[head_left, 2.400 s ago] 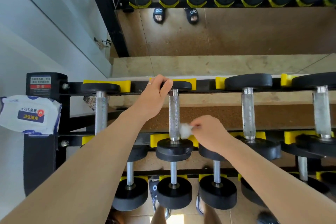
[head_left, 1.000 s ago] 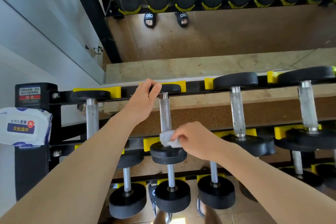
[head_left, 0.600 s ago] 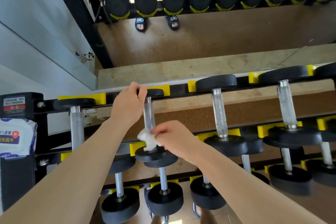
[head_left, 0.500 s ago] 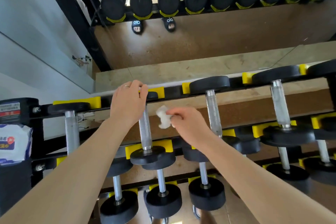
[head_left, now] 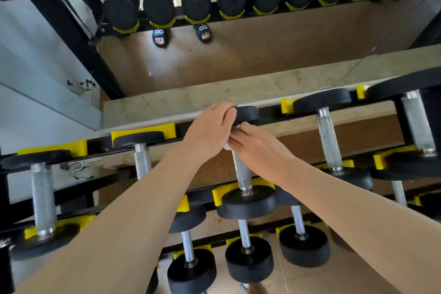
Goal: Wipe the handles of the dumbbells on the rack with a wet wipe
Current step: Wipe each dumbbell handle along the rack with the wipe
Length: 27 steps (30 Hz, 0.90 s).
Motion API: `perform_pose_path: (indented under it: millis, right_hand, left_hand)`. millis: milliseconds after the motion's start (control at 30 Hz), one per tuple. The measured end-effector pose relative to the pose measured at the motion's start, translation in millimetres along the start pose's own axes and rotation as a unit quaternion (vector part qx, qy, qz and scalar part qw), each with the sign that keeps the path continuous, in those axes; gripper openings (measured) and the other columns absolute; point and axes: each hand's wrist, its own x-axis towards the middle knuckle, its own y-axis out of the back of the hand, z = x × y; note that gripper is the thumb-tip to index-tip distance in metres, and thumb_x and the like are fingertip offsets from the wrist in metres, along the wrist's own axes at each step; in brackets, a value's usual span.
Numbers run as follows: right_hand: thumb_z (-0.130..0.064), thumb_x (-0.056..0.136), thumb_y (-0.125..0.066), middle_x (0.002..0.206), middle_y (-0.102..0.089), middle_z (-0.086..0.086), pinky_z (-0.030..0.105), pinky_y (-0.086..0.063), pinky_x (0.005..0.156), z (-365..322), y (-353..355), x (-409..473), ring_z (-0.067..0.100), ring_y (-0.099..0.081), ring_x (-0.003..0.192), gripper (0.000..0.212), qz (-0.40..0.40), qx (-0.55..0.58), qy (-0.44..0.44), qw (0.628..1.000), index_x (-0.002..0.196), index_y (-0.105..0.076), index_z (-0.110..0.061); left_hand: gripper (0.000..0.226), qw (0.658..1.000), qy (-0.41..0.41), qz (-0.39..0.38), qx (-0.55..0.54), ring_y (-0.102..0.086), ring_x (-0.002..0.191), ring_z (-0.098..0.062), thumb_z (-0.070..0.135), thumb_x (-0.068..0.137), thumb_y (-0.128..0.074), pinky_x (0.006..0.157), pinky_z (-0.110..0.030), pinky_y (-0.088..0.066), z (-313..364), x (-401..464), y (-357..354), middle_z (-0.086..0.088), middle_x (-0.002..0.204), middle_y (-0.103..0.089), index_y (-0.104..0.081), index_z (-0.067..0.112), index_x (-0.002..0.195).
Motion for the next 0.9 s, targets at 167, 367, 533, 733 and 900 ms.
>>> perform_pose_path:
  millis: [167, 367, 533, 733, 900]
  right_hand:
    - [0.003, 0.078, -0.066, 0.117, -0.066, 0.006, 0.028, -0.051, 0.078, 9, -5, -21, 0.021, -0.053, 0.095, 0.044, 0.052, 0.156, -0.136, 0.977, 0.121, -0.065, -0.008]
    - [0.004, 0.091, -0.052, 0.107, -0.066, 0.011, 0.027, -0.047, 0.073, 8, -11, 3, 0.017, -0.056, 0.083, 0.031, 0.07, 0.716, -0.598, 0.354, 0.115, -0.066, -0.011]
    - [0.0, 0.091, -0.05, 0.075, -0.055, 0.003, 0.029, -0.041, 0.068, -7, 2, 24, 0.013, -0.045, 0.064, 0.019, 0.048, 0.694, -0.612, 0.375, 0.102, -0.065, -0.002]
    - [-0.002, 0.091, -0.055, 0.106, -0.068, -0.002, 0.004, -0.039, 0.079, -34, 14, 2, 0.01, -0.057, 0.088, 0.028, 0.131, 0.379, -0.321, 0.858, 0.113, -0.07, -0.013]
    - [-0.009, 0.085, -0.063, 0.129, -0.061, 0.001, 0.029, -0.038, 0.098, -19, 1, -8, 0.022, -0.048, 0.108, 0.039, -0.044, 0.184, -0.077, 0.979, 0.124, -0.063, -0.011]
  left_hand:
    - [0.033, 0.999, 0.004, -0.008, -0.041, -0.049, 0.11, -0.024, 0.022, 0.11, -0.029, 0.098, -0.041, -0.041, 0, -3, -2, -0.002, 0.115, -0.055, -0.058, 0.01, 0.12]
    - [0.026, 0.997, 0.042, 0.002, -0.065, -0.048, 0.103, -0.018, 0.031, 0.11, -0.027, 0.096, -0.036, -0.041, 0, -2, -6, 0.005, 0.103, -0.048, -0.053, 0.027, 0.112]
    - [0.029, 0.999, 0.02, -0.001, -0.043, -0.047, 0.107, -0.019, 0.021, 0.111, -0.029, 0.097, -0.034, -0.039, 5, -4, -3, 0.009, 0.099, -0.046, -0.056, 0.015, 0.115]
    - [0.034, 0.996, 0.051, 0.024, -0.07, -0.052, 0.122, -0.029, 0.025, 0.108, -0.038, 0.103, -0.04, -0.042, 4, -1, -3, -0.013, 0.131, -0.058, -0.058, 0.011, 0.132]
    - [0.034, 0.996, 0.05, 0.025, -0.073, -0.052, 0.119, -0.027, 0.026, 0.109, -0.038, 0.102, -0.038, -0.04, 4, -2, -3, -0.012, 0.13, -0.059, -0.058, 0.01, 0.131]
